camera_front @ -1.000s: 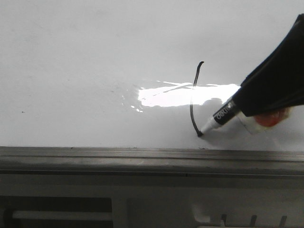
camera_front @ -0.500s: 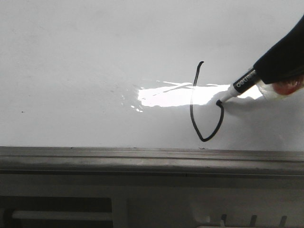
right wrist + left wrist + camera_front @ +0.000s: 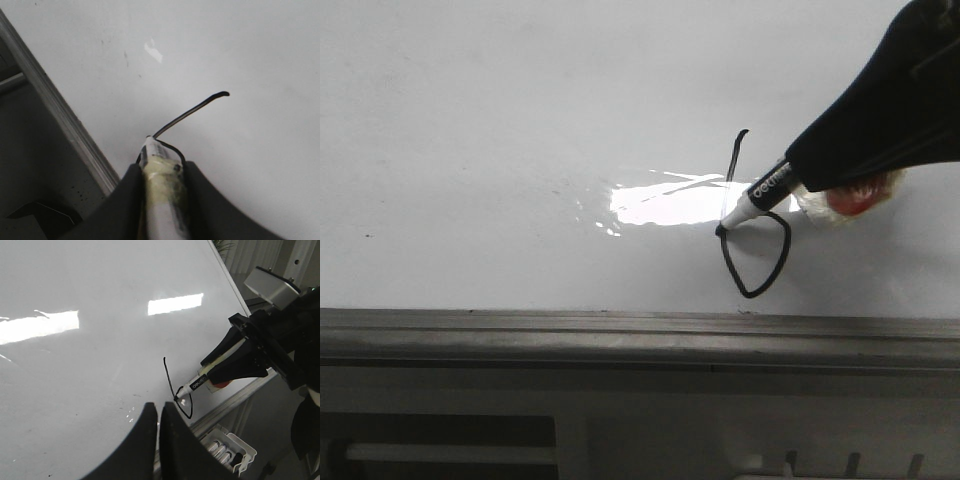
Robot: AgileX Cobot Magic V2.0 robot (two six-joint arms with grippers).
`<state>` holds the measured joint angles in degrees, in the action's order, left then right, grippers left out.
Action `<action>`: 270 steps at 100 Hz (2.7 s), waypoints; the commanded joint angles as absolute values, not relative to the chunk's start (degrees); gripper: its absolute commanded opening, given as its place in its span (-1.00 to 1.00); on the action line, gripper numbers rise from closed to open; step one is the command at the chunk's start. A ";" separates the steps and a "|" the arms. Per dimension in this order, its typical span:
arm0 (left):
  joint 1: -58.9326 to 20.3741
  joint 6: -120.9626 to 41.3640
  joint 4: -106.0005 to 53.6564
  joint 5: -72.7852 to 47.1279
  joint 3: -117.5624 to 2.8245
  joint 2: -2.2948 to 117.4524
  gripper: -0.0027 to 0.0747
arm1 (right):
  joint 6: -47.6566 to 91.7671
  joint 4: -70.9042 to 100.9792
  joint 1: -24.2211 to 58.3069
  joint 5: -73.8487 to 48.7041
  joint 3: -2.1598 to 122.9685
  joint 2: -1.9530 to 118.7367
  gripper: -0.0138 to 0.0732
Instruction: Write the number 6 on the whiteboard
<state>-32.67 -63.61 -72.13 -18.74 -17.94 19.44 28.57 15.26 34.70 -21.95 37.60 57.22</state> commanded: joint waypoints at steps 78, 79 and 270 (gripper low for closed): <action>-40.83 -83.46 -60.60 -49.93 -45.64 66.93 0.13 | 28.58 17.27 55.98 -28.75 46.06 56.55 -0.78; -41.30 -83.59 -60.60 -49.93 -45.76 67.16 0.13 | 28.58 17.28 56.10 -28.73 46.06 56.55 -0.78; -39.89 -77.35 -103.06 -18.77 -40.56 77.29 -0.98 | 28.58 13.82 32.00 -37.91 45.84 30.23 -0.83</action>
